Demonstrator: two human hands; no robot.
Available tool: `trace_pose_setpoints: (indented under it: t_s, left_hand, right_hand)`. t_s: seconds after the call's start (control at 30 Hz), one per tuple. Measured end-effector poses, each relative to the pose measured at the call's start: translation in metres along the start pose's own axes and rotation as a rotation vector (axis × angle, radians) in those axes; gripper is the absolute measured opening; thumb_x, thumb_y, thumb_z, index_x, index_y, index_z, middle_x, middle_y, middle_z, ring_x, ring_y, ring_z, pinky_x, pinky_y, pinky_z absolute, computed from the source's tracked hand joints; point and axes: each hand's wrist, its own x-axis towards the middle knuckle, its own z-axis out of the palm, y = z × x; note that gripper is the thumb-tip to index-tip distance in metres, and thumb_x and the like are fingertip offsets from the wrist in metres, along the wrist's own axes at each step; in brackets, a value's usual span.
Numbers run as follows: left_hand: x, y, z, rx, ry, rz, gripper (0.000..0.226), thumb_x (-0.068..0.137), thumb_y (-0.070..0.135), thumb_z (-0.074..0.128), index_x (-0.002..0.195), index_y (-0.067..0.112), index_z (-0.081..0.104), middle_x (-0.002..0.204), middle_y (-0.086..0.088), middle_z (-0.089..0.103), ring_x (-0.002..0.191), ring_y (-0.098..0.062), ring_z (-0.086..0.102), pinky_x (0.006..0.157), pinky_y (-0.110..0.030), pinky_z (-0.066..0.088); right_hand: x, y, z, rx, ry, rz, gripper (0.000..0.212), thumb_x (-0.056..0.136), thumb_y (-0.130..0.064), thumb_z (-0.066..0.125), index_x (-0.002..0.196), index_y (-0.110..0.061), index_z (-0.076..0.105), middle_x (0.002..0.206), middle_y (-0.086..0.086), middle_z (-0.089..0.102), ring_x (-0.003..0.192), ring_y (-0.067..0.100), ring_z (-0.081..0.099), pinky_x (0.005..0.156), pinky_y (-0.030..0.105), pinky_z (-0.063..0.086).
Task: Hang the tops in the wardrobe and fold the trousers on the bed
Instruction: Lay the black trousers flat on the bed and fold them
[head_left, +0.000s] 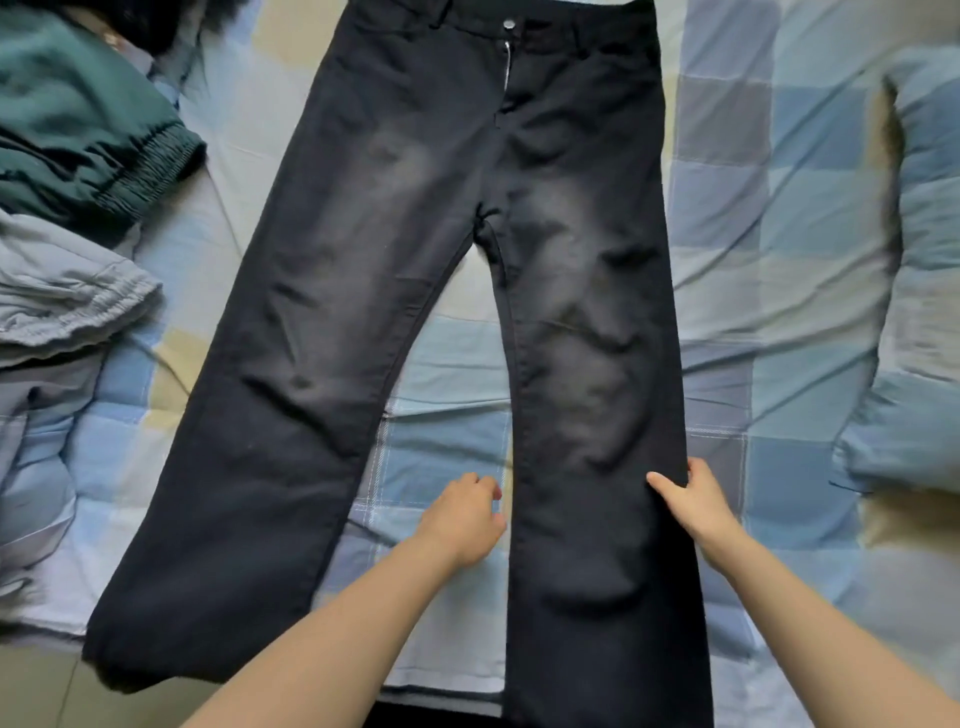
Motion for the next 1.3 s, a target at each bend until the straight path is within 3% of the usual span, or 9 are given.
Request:
trace_pose_setpoints:
  t_s: [0.1, 0.2, 0.33, 0.6, 0.73, 0.83, 1.0, 1.13, 1.3]
  left_hand:
    - [0.000, 0.033, 0.010, -0.260, -0.123, 0.080, 0.054, 0.085, 0.039, 0.067, 0.134, 0.025, 0.048, 0.128, 0.002, 0.049, 0.112, -0.017, 0.054, 0.095, -0.028, 0.044]
    - [-0.004, 0.066, 0.023, -0.408, -0.184, 0.127, 0.078, 0.067, 0.057, 0.077, 0.132, 0.032, 0.043, 0.124, 0.010, 0.054, 0.104, -0.010, 0.056, 0.087, -0.025, 0.047]
    - [0.001, 0.095, 0.035, -0.553, 0.083, -0.084, 0.039, 0.075, 0.044, 0.070, 0.102, 0.024, 0.050, 0.100, 0.004, 0.065, 0.093, -0.017, 0.061, 0.073, -0.031, 0.050]
    - [-0.001, 0.090, 0.023, -0.733, 0.091, -0.104, 0.013, 0.082, 0.014, 0.057, 0.095, 0.012, 0.059, 0.088, -0.006, 0.066, 0.082, -0.023, 0.064, 0.077, -0.041, 0.057]
    - [-0.005, 0.080, 0.019, -0.518, 0.219, 0.013, 0.061, 0.082, 0.004, 0.049, 0.135, 0.029, 0.029, 0.082, 0.001, 0.051, 0.075, -0.022, 0.053, 0.063, -0.036, 0.043]
    - [-0.009, 0.071, 0.005, -0.444, 0.186, 0.195, 0.087, 0.082, -0.002, 0.043, 0.142, 0.054, 0.017, 0.095, 0.004, 0.047, 0.084, -0.019, 0.050, 0.068, -0.034, 0.042]
    - [-0.012, 0.061, -0.017, -0.370, 0.163, 0.215, 0.009, 0.087, 0.033, 0.045, 0.091, 0.031, 0.054, 0.086, 0.009, 0.055, 0.086, -0.019, 0.053, 0.075, -0.037, 0.049]
    - [-0.015, 0.058, -0.026, -0.433, 0.253, 0.169, 0.050, 0.090, 0.051, 0.048, 0.058, 0.015, 0.032, 0.054, 0.000, 0.033, 0.058, -0.019, 0.035, 0.054, -0.034, 0.030]
    - [-0.022, 0.017, -0.049, -0.505, 0.288, 0.065, 0.028, 0.077, 0.024, 0.055, 0.058, 0.015, 0.036, 0.055, 0.003, 0.036, 0.055, -0.012, 0.034, 0.051, -0.028, 0.030]
  right_hand:
    - [-0.020, -0.016, 0.004, 0.133, -0.152, -0.160, 0.018, 0.098, -0.024, 0.051, 0.115, -0.023, 0.057, 0.113, -0.001, 0.066, 0.097, 0.008, 0.061, 0.078, 0.021, 0.045]
    - [-0.037, -0.040, 0.008, 0.256, -0.390, -0.054, 0.040, 0.101, -0.044, 0.036, 0.118, -0.019, 0.062, 0.094, 0.014, 0.063, 0.082, 0.019, 0.056, 0.072, 0.031, 0.042]
    - [-0.036, -0.070, -0.002, 0.120, -0.515, -0.135, 0.055, 0.101, -0.050, 0.024, 0.111, -0.022, 0.071, 0.104, 0.003, 0.072, 0.094, 0.019, 0.064, 0.087, 0.033, 0.049]
    - [0.027, -0.150, 0.014, 0.137, -0.238, -0.058, 0.028, 0.100, -0.039, 0.042, 0.106, -0.012, 0.048, 0.090, 0.007, 0.059, 0.072, 0.021, 0.063, 0.059, 0.031, 0.053]
    - [0.056, -0.177, 0.031, 0.024, -0.174, -0.018, 0.030, 0.096, -0.030, 0.051, 0.118, -0.010, 0.046, 0.101, 0.012, 0.061, 0.071, 0.025, 0.066, 0.056, 0.029, 0.052]
    - [0.069, -0.191, 0.038, -0.052, -0.086, -0.023, 0.011, 0.092, -0.019, 0.051, 0.094, -0.008, 0.049, 0.103, 0.015, 0.063, 0.063, 0.023, 0.063, 0.054, 0.027, 0.049]
    - [0.082, -0.206, 0.039, -0.134, -0.010, -0.027, 0.037, 0.092, -0.035, 0.057, 0.110, -0.005, 0.048, 0.110, 0.013, 0.054, 0.092, 0.031, 0.061, 0.069, 0.038, 0.056]
    - [0.091, -0.215, 0.041, -0.054, -0.005, -0.004, 0.038, 0.090, -0.020, 0.060, 0.121, -0.001, 0.049, 0.118, 0.017, 0.059, 0.101, 0.033, 0.062, 0.070, 0.038, 0.055]
    - [0.092, -0.251, 0.049, 0.184, 0.095, -0.114, 0.029, 0.087, -0.009, 0.055, 0.116, -0.010, 0.049, 0.112, 0.008, 0.060, 0.089, 0.024, 0.060, 0.068, 0.039, 0.056]
